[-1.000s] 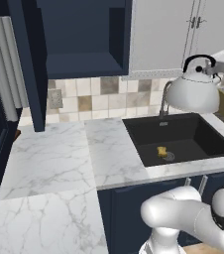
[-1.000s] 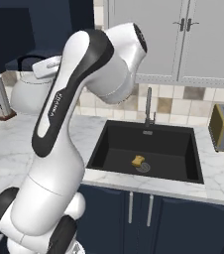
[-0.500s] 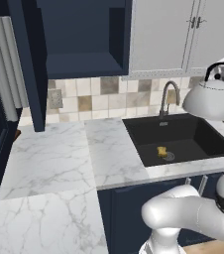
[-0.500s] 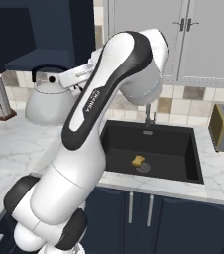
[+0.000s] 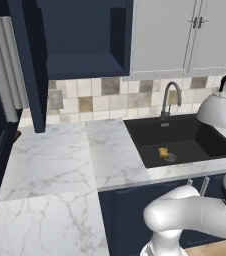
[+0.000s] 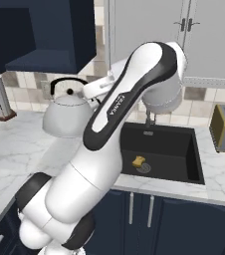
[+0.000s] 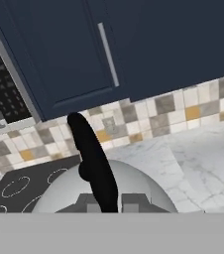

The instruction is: Open the cabinet, pick the kettle from the cabinet, and place it in the sink.

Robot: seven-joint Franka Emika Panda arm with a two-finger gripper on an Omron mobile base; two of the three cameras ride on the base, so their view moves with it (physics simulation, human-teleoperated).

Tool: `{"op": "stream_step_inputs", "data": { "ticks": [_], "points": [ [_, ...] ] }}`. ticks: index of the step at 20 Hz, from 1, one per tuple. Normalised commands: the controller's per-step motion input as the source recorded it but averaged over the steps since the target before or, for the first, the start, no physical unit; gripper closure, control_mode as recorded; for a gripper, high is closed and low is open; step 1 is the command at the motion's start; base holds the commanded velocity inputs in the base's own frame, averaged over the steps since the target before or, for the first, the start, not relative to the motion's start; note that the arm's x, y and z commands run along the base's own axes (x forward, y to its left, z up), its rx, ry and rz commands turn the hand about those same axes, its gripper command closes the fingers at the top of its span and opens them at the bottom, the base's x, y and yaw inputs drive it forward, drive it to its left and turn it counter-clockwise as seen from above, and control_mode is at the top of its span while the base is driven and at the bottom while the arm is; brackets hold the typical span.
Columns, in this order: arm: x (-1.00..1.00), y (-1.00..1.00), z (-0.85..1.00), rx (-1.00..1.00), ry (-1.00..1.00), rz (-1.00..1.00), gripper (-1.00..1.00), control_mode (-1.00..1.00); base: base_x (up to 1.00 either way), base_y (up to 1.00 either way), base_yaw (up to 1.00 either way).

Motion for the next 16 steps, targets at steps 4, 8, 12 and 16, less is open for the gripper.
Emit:
{"op": "stream_step_inputs", "data": {
  "ticks": [4,8,12,16],
  "points": [
    [-0.03,-0.26,-0.29,0.0,0.08,0.0,1.0,-1.0,0.0,0.0,0.0],
    [-0.02,-0.13,-0.33,0.0,0.06,-0.01,1.0,-1.0,0.0,0.0,0.0],
    [0.03,-0.16,-0.28,0.0,0.06,-0.05,1.0,-1.0,0.0,0.0,0.0],
    [0.08,-0.25,-0.23,0.01,0.03,-0.01,1.0,-1.0,0.0,0.0,0.0]
  ]
}}
